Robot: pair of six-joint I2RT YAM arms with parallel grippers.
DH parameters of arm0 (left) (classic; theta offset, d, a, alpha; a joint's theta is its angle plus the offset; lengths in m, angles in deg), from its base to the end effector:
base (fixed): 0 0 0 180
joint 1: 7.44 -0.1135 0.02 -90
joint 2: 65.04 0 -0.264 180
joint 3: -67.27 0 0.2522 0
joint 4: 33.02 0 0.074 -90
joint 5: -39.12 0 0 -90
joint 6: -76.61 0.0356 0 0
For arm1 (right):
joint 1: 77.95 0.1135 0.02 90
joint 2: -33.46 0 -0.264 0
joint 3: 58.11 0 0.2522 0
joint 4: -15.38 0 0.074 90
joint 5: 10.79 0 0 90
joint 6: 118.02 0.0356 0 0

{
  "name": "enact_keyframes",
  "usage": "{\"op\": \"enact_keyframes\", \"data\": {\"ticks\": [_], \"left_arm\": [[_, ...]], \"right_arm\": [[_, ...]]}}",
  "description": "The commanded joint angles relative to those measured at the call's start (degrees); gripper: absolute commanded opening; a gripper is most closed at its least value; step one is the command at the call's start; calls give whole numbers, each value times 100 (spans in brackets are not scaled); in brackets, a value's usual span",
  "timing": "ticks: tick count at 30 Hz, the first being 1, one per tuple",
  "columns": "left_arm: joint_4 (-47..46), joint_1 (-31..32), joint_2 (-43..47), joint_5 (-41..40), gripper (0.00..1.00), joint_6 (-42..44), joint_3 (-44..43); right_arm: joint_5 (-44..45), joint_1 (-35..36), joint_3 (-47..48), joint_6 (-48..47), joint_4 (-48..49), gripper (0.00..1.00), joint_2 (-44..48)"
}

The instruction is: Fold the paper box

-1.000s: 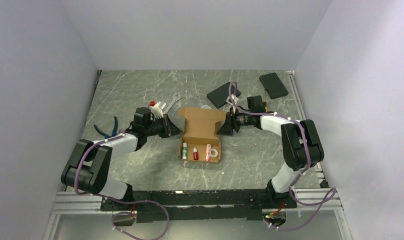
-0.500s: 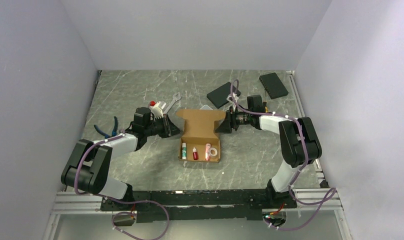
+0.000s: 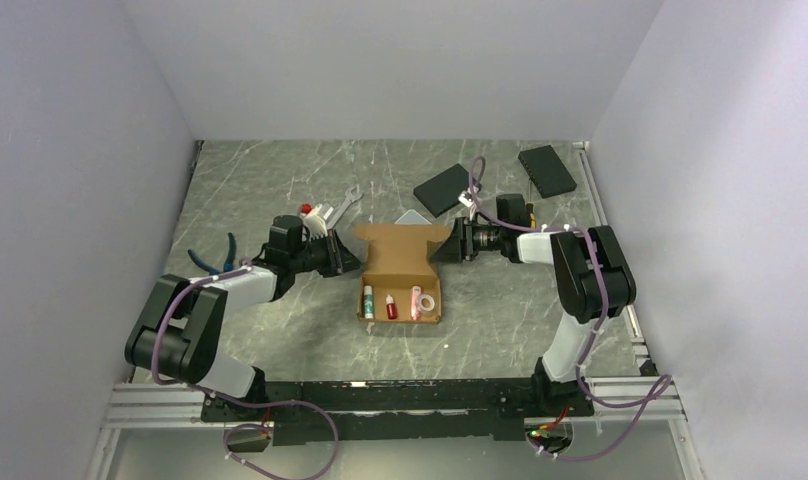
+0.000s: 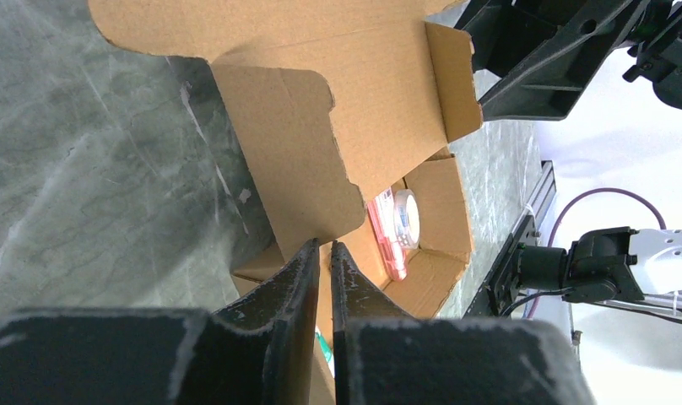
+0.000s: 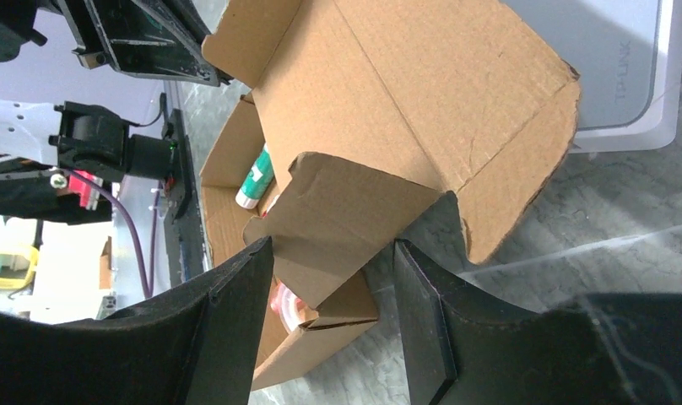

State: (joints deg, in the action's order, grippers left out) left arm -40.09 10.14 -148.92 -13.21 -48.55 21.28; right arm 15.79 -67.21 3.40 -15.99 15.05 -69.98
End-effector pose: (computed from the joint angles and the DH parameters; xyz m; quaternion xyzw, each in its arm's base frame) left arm 0.2591 -0.1049 0.1688 0.0318 0.8377 -0.4591 0.2940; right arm 0.3237 0.0938 0.1413 -0.2039 0.7803 0.5392 0.2426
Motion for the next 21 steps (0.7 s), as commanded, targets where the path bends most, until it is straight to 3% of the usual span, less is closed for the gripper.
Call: {"op": "enact_keyframes", "data": {"ticks": [1,14,21], "left_arm": [[-249,-18,-88,39,16,17,-108],[-337,-61,-116,69,16,-85,-83],[-469,-112,-116,104,17,-274,-26]], "right_arm": [[-275,-52,-115,641,874,57,-163],[-340,-304,-271,1936,2020,56,-704],[-318,-362,-275,2257,2186,56,-805]]}}
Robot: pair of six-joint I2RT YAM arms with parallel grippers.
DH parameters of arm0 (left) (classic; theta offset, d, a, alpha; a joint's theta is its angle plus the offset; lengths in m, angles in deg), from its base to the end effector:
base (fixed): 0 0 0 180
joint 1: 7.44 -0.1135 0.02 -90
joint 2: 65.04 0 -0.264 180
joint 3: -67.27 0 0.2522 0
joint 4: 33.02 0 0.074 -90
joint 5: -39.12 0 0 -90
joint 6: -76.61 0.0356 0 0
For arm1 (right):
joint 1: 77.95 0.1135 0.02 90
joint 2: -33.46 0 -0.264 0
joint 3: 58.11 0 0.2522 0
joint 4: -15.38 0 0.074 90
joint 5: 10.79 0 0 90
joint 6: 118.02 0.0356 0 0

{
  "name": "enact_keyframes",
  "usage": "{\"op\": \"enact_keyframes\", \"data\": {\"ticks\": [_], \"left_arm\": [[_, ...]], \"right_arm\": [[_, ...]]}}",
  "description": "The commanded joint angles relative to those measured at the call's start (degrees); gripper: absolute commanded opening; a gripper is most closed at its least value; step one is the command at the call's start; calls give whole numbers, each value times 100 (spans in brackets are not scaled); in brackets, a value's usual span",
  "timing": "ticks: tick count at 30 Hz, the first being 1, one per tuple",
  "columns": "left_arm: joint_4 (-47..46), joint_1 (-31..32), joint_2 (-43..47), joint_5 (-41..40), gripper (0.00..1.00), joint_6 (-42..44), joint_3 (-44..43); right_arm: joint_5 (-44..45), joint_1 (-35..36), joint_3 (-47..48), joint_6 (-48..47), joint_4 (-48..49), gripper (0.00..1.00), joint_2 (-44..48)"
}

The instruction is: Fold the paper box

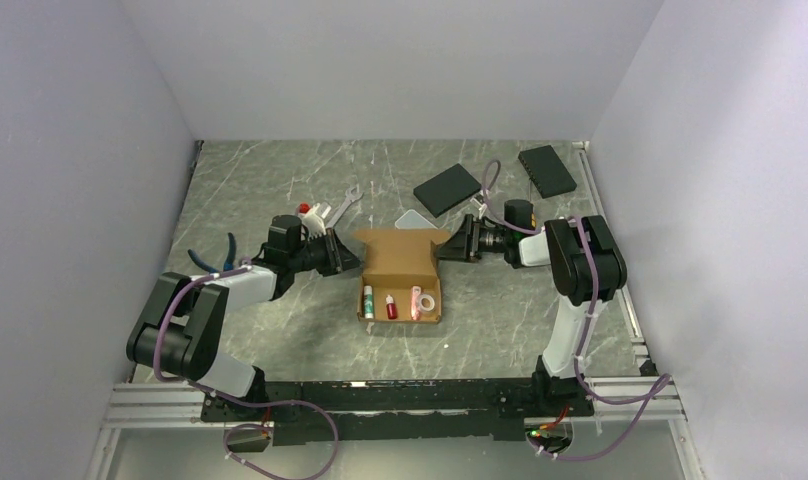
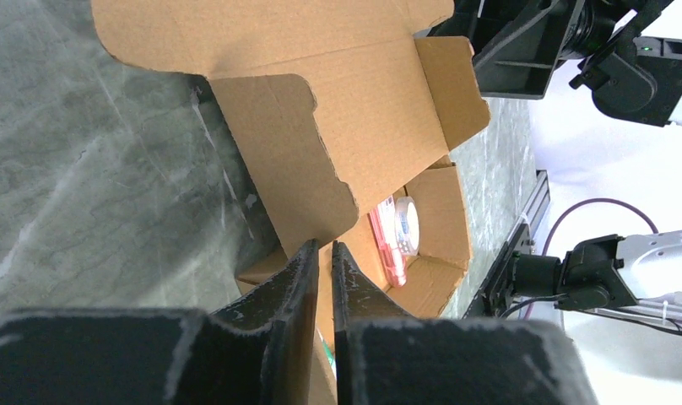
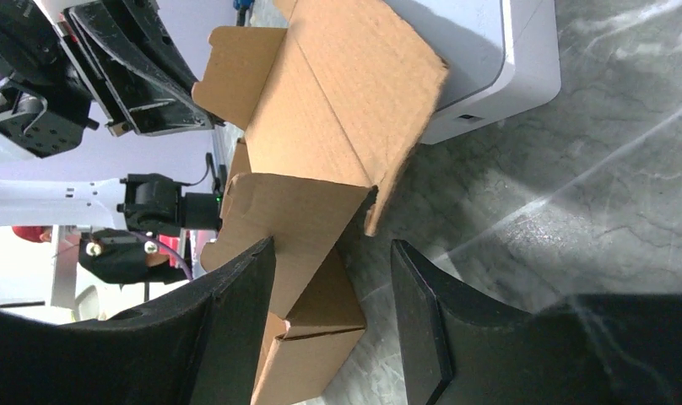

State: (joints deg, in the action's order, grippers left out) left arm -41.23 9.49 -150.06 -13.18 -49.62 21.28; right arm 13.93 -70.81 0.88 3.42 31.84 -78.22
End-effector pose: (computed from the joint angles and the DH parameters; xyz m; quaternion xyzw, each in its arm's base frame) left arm 0.2622 -0.1026 0.1653 0.0193 0.8380 -0.4604 0.2922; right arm 0.3354 0.0746 0.1057 -0.0804 0.7856 0.5798 0.2005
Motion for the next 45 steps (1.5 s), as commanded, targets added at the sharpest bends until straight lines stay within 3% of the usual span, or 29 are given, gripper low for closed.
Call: {"op": "enact_keyframes", "data": {"ticks": [1,10,19,32,40,45], "left_arm": [[-390,-63,5,113,17,-212,-7],[-204,-109,213,7,22,-241,38],[-326,-150,-71,108,22,-310,-88],[-514,-146,-4,288,22,-424,-65],[79,-162,683,101,44,-279,-35],[756,-314,1789,-861,50,-196,272]], "right_arm": [[-140,-2,-23,372,556,56,-8],[-334,-2,-111,1184,1497,57,-222],[-390,41,-64,1526,1847,62,-425],[-488,165,-107,1778,2291,58,-409],[-431,150,-50,1428,1858,58,-407],[-425,156,-18,1304,1700,58,-407]]}}
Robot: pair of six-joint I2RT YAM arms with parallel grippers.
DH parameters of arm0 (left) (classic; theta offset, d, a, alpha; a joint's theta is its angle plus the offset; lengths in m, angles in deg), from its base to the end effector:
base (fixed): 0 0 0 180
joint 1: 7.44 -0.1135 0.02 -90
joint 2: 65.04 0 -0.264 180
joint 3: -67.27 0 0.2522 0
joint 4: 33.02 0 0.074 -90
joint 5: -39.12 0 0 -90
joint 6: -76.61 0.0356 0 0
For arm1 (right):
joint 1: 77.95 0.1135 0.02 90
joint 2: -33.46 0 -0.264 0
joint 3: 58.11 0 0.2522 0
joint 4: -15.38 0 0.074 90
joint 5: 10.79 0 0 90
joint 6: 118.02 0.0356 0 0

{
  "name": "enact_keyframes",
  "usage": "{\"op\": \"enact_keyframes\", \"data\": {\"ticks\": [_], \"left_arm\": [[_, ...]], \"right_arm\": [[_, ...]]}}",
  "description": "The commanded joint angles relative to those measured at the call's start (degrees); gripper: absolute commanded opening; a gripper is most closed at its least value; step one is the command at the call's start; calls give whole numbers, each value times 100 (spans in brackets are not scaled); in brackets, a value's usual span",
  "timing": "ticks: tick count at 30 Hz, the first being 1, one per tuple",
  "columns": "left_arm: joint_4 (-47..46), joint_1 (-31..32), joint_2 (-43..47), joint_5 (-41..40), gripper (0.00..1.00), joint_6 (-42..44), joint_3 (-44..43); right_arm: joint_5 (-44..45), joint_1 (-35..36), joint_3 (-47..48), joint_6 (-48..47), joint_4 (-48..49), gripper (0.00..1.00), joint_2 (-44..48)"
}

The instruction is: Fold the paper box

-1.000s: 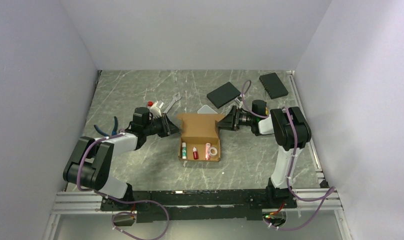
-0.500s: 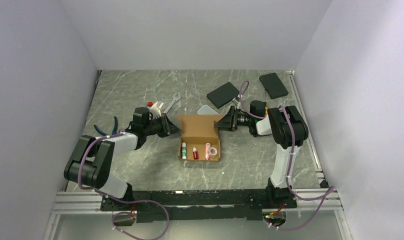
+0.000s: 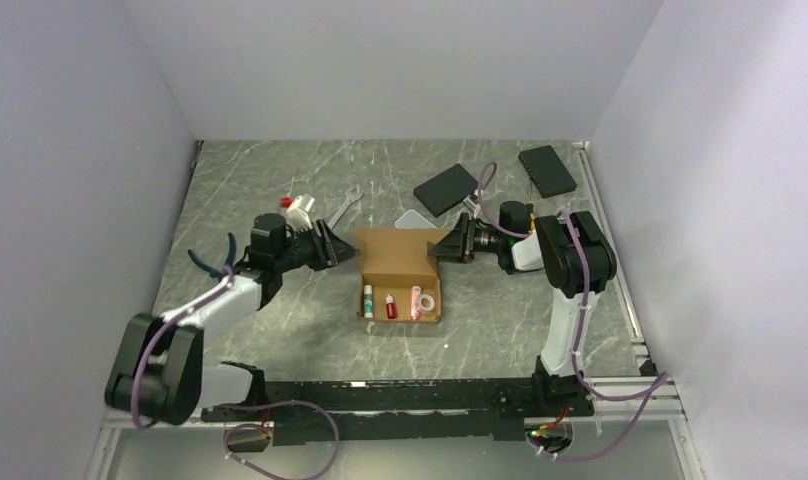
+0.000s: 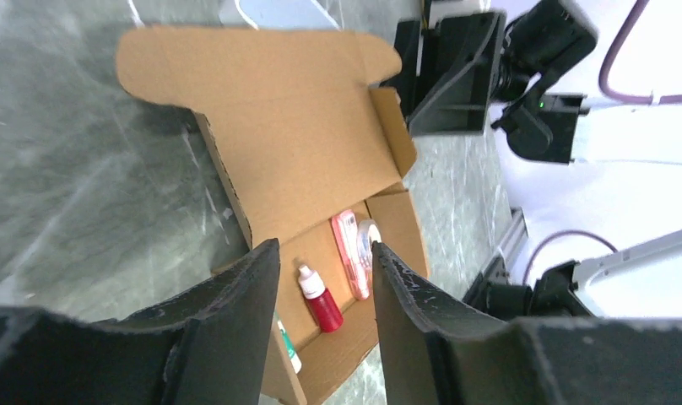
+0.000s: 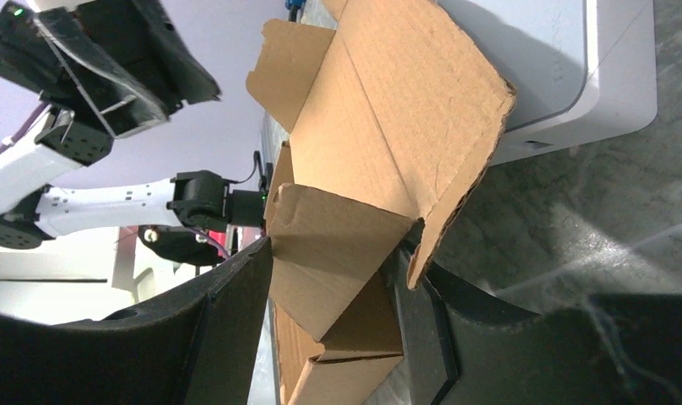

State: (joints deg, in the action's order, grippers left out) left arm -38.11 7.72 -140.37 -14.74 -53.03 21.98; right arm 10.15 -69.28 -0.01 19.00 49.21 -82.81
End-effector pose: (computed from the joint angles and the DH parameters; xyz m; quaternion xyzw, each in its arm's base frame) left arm 0.2499 -0.0895 0.1993 -0.0070 0.8187 -0.4674 0.3335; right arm 0.3399 0.0855 0.1002 -0.0629 0.7548 0.6298 0.1725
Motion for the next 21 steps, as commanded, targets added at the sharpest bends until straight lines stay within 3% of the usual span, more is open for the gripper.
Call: {"op": "enact_keyframes", "data": {"ticks": [1,4,8,13,21], "left_arm": [[615,-170,1015,-938,52,119,268],[1080,-280,1309,-1548,54,33,361],[1268,-417,866,-1515,46,-46,228],[748,-435,-150,-1035,40,-128,-8],[-506,-435,-1324,-344,43,-400,-268]], "right_arm": [[-34,3,80,-282,-73,58,52],[-35,0,90,-332,-136,58,45],[-38,3,95,-350,-161,58,54],[-36,3,110,-396,-228,58,54],[-30,3,103,-344,-164,58,43]]}}
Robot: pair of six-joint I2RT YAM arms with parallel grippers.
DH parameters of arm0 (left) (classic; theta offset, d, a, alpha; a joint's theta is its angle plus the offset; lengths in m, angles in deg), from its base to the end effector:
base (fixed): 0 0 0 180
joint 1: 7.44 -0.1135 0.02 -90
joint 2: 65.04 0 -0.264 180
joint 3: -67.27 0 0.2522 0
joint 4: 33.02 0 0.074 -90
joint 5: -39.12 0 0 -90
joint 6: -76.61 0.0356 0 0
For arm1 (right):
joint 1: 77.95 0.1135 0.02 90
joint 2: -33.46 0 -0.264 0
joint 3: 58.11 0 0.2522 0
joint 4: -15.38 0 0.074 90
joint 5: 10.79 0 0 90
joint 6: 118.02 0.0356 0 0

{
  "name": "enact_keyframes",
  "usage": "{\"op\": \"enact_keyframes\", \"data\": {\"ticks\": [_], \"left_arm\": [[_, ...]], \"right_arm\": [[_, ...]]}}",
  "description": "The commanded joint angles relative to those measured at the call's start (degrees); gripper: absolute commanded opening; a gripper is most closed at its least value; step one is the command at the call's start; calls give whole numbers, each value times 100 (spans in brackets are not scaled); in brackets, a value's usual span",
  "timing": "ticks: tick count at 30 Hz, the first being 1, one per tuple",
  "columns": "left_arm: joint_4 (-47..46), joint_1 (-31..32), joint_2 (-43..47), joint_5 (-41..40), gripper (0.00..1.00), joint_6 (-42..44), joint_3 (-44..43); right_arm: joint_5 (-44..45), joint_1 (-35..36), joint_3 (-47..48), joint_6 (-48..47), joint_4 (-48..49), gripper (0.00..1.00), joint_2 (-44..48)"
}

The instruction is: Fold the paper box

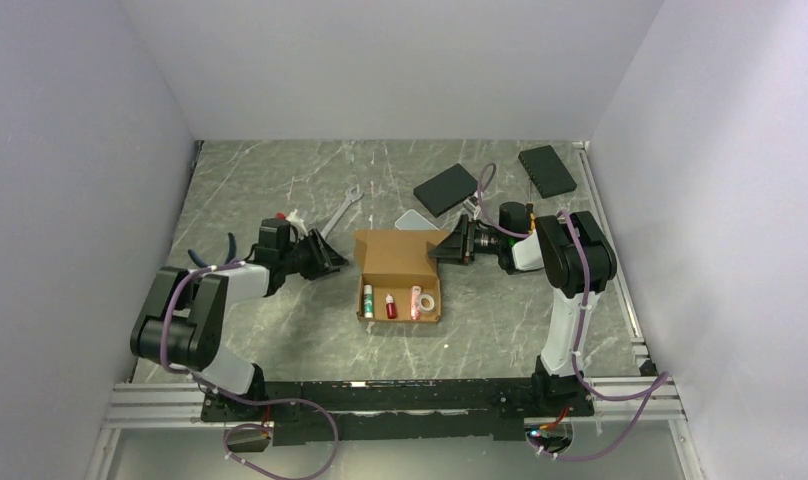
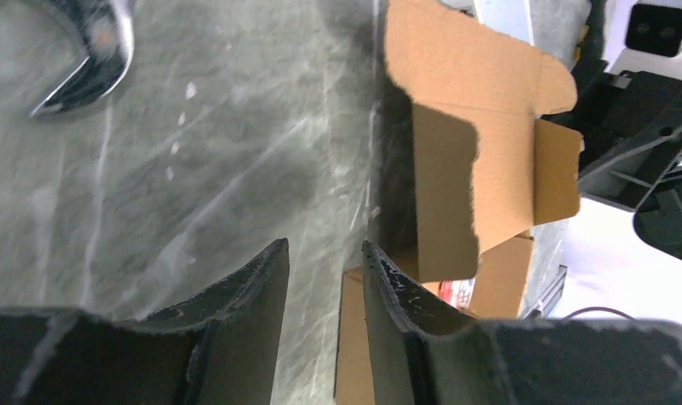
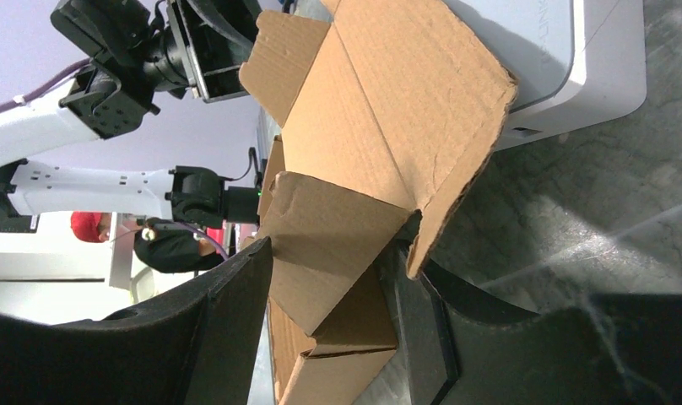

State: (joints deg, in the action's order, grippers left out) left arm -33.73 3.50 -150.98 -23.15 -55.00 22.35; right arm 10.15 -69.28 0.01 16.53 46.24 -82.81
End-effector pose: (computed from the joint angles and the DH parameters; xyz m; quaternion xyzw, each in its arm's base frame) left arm 0.2640 -0.0679 0.1431 -0.1359 0.8763 -0.3756 0.2695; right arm 0.3380 0.0852 0.0962 -0.0639 0.7602 0.6248 0.1664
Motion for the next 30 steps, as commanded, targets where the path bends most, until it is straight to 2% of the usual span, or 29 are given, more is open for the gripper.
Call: {"op": "enact_keyframes", "data": {"ticks": [1,20,30], "left_arm": [[-1076,-13,-348,570,43,-252,-325],[-3338,-13,-1264,1777,45,-1086,-75],[-3077,-15,-1106,1827,44,-856,0]], "right_arm": [[-25,-2,105,-82,144,58,43],[-146,38,-46,307,919,56,179],[-200,110,-9,-257,456,54,422]]}}
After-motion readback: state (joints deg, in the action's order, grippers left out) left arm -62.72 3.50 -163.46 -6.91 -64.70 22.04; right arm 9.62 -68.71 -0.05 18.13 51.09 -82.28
